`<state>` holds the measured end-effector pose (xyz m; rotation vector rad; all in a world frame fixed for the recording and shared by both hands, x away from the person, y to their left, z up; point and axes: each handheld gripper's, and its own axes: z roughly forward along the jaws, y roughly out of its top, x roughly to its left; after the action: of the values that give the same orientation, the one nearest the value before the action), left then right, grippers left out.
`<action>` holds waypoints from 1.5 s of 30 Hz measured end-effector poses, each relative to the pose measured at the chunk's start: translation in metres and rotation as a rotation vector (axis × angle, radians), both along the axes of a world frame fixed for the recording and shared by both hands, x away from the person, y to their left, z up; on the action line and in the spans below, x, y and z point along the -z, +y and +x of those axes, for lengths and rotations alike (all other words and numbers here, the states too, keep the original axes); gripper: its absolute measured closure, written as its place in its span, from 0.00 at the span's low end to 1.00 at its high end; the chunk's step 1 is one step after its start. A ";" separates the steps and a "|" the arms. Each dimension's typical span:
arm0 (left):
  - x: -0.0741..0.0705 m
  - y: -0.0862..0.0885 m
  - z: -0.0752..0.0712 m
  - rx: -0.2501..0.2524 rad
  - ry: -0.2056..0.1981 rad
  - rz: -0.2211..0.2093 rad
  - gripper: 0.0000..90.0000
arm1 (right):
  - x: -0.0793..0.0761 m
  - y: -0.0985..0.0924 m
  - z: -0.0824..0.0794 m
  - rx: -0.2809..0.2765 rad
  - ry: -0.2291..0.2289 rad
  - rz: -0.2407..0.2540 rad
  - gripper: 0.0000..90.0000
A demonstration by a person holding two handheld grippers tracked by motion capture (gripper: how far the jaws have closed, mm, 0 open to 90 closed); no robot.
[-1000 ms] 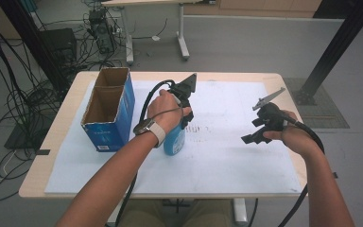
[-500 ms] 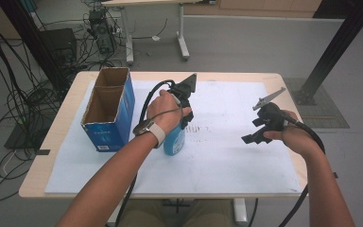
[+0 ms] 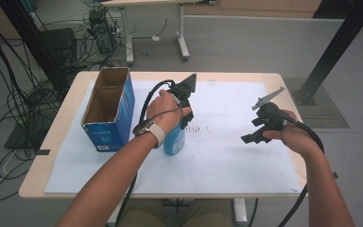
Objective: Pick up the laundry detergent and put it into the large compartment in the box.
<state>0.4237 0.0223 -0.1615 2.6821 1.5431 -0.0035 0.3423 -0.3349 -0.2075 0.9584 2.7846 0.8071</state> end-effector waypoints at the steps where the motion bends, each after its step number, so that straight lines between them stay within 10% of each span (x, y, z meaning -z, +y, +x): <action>1: 0.000 0.000 0.000 0.000 0.000 0.000 0.43 | 0.000 0.000 0.000 0.000 0.001 -0.001 0.14; 45: 0.000 0.000 -0.003 -0.011 -0.009 -0.001 0.43 | -0.003 0.001 -0.002 -0.001 -0.009 0.000 0.14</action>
<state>0.4211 0.0224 -0.1615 2.6687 1.5551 0.0082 0.3407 -0.3336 -0.2041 0.9511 2.7776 0.8094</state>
